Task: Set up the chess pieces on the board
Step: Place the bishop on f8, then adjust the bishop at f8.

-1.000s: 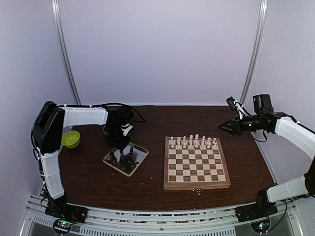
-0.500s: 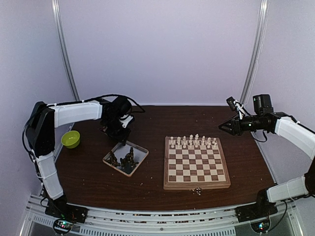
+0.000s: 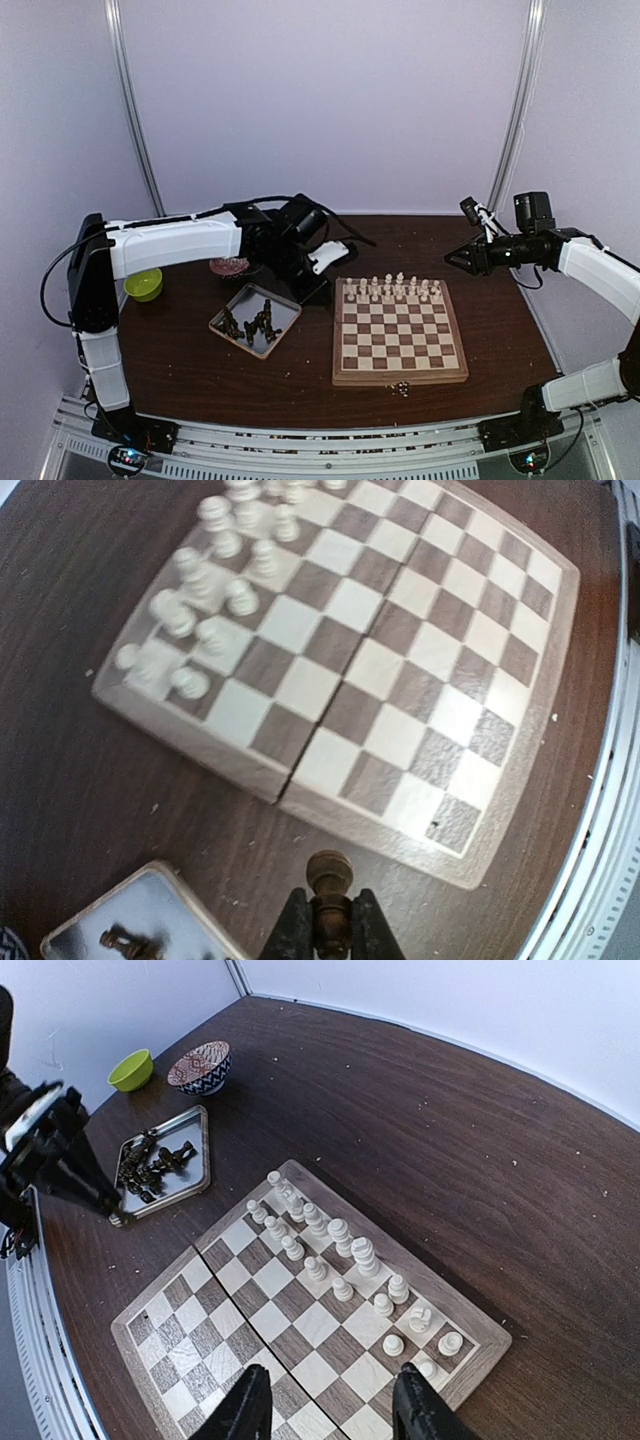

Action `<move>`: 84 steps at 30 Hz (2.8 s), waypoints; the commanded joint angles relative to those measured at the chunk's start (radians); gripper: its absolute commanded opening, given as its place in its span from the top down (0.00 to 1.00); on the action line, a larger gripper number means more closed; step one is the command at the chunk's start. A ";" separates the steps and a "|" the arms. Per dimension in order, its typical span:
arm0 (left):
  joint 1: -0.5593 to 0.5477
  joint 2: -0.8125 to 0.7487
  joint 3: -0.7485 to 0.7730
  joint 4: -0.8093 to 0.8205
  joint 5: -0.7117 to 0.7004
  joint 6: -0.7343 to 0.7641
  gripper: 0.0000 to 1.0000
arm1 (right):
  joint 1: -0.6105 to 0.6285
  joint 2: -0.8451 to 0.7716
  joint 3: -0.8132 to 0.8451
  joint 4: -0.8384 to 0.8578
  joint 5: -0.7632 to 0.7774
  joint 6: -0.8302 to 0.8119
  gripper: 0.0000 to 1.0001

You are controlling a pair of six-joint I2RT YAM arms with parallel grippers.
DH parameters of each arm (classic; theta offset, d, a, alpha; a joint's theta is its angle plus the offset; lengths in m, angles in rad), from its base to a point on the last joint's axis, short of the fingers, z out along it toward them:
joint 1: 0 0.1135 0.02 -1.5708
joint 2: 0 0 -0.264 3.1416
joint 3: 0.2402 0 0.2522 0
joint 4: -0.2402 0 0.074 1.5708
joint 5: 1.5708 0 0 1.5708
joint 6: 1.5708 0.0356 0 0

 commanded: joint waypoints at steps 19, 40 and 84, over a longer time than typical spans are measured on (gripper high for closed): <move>-0.281 0.364 0.388 -0.142 -0.087 0.371 0.89 | 0.005 0.029 0.027 -0.014 0.026 -0.018 0.58; -0.280 0.224 0.389 -0.123 -0.165 0.421 0.49 | 0.005 0.047 0.036 -0.043 0.028 -0.050 0.57; 0.194 -0.447 -0.367 0.332 -0.424 0.045 0.26 | 0.765 0.454 0.180 -0.291 0.451 -0.387 0.54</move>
